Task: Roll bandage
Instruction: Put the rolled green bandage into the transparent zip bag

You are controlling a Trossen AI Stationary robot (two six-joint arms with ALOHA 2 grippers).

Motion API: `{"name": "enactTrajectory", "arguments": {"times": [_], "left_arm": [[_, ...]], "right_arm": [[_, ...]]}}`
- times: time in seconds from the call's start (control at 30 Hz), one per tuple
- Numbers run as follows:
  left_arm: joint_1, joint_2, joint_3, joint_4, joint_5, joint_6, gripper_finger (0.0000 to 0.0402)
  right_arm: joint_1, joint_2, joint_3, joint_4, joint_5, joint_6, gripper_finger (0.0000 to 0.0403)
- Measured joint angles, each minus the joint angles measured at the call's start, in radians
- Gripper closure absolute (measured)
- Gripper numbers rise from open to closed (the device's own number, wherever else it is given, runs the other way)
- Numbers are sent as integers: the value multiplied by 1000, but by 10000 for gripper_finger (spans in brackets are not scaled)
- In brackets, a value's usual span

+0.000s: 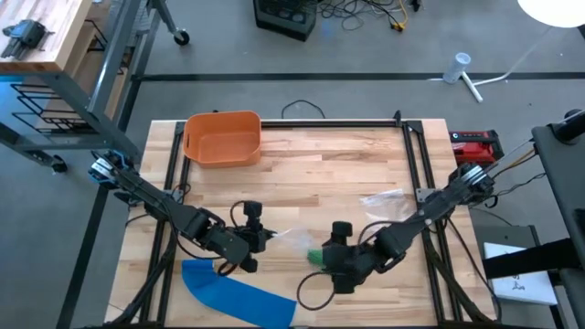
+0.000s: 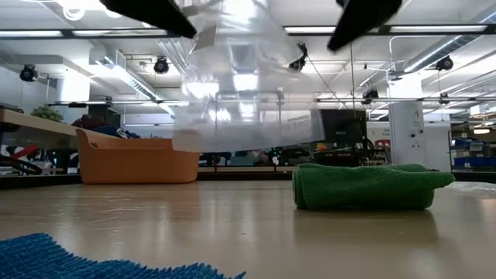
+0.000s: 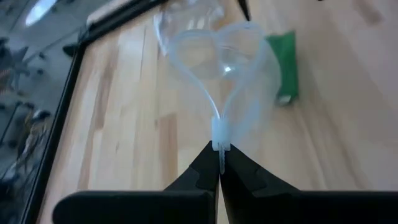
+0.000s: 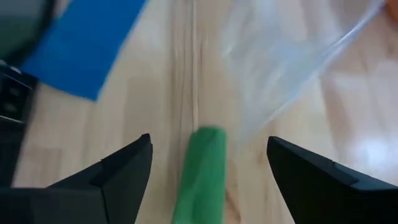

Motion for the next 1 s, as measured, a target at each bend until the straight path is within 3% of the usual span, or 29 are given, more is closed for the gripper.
{"name": "enactTrajectory", "arguments": {"times": [0.2, 0.47, 0.7, 1.0], "left_arm": [[4, -5, 0, -98, -22, -65, 401], [7, -6, 0, -106, -22, -81, 401], [9, -6, 0, -106, -22, -81, 401], [10, -6, 0, -106, -22, -80, 401]], "right_arm": [[-7, 131, -5, -2, 0, 75, 94], [-26, 223, -7, -5, 0, 97, 116], [-63, 278, -7, 10, -98, 89, 155], [-67, 262, -8, 13, -103, 52, 233]]}}
